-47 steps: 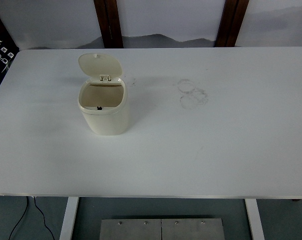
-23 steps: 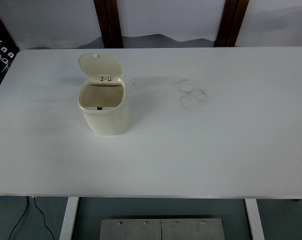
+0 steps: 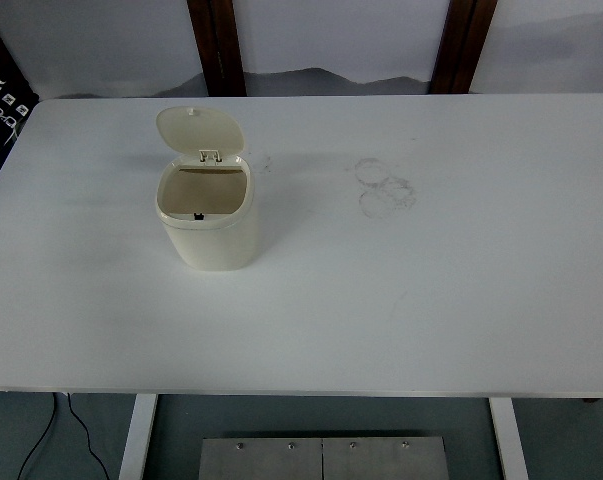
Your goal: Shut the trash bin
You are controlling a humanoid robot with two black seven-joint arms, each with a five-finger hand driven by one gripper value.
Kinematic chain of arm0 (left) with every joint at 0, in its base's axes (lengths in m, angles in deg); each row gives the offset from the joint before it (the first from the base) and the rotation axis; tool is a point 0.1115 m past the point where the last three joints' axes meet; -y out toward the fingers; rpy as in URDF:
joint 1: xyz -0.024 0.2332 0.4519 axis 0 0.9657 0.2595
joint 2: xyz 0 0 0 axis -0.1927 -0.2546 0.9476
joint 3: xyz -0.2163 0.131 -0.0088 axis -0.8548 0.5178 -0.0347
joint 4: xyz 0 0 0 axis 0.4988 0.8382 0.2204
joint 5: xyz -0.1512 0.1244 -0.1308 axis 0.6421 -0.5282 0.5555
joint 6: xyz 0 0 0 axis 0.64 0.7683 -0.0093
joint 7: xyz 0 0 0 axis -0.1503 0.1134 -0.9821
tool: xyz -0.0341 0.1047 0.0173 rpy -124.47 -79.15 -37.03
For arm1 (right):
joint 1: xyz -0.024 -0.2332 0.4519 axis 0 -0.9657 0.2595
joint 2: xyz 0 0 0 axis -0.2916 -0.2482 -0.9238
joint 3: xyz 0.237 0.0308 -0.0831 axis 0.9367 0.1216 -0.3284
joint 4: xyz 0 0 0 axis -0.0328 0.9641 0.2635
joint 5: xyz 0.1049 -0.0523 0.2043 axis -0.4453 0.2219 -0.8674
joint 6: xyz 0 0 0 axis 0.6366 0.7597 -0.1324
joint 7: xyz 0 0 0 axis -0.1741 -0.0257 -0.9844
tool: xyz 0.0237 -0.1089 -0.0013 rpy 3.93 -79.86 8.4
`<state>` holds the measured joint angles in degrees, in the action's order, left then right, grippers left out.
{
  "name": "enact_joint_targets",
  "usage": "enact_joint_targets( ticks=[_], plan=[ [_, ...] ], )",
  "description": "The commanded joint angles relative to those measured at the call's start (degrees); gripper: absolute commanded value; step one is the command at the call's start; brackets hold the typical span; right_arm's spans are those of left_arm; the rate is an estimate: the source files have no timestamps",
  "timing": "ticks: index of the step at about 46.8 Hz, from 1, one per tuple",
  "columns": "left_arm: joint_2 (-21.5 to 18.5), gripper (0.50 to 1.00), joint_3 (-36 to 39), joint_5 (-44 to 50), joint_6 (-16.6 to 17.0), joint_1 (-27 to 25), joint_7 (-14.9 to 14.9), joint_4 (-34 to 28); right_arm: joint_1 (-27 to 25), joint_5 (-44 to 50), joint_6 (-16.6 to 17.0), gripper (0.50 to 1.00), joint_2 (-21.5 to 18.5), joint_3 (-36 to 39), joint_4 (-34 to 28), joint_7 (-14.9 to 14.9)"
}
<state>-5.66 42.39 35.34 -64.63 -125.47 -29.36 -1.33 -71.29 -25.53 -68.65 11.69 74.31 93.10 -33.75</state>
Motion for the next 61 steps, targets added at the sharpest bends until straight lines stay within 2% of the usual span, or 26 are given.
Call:
enact_joint_targets(
  ticks=[1, 16, 23, 29, 47, 53, 61],
  plan=[
    [0.2, 1.000, 0.0, 0.0, 0.0, 0.1, 0.0, 0.0, 0.0, 0.0, 0.0, 0.995, 0.0, 0.0, 0.0, 0.0],
    [-0.2, 1.000, 0.6, -0.1, 1.9, -1.0, -0.9, -1.1, 0.0, 0.0, 0.0, 0.995, 0.0, 0.0, 0.0, 0.0],
    [-1.0, 1.000, 1.0, -0.2, 4.7, -1.5, -1.1, -6.1, 0.0, 0.0, 0.0, 0.995, 0.0, 0.0, 0.0, 0.0],
    [-2.7, 1.000, 3.4, -0.4, 7.6, -2.9, -3.9, -10.3, 0.0, 0.0, 0.0, 0.995, 0.0, 0.0, 0.0, 0.0],
    [-6.5, 1.000, 13.9, -0.5, 10.4, -9.0, -4.3, -16.6, 0.0, 0.0, 0.0, 0.995, 0.0, 0.0, 0.0, 0.0],
    [-8.3, 1.000, 18.9, -0.5, 10.4, -12.6, -4.9, -19.1, 0.0, 0.0, 0.0, 0.995, 0.0, 0.0, 0.0, 0.0],
    [-9.7, 1.000, 27.2, -0.6, 10.2, -20.9, -6.8, -20.3, 0.0, 0.0, 0.0, 0.995, 0.0, 0.0, 0.0, 0.0]
  ],
)
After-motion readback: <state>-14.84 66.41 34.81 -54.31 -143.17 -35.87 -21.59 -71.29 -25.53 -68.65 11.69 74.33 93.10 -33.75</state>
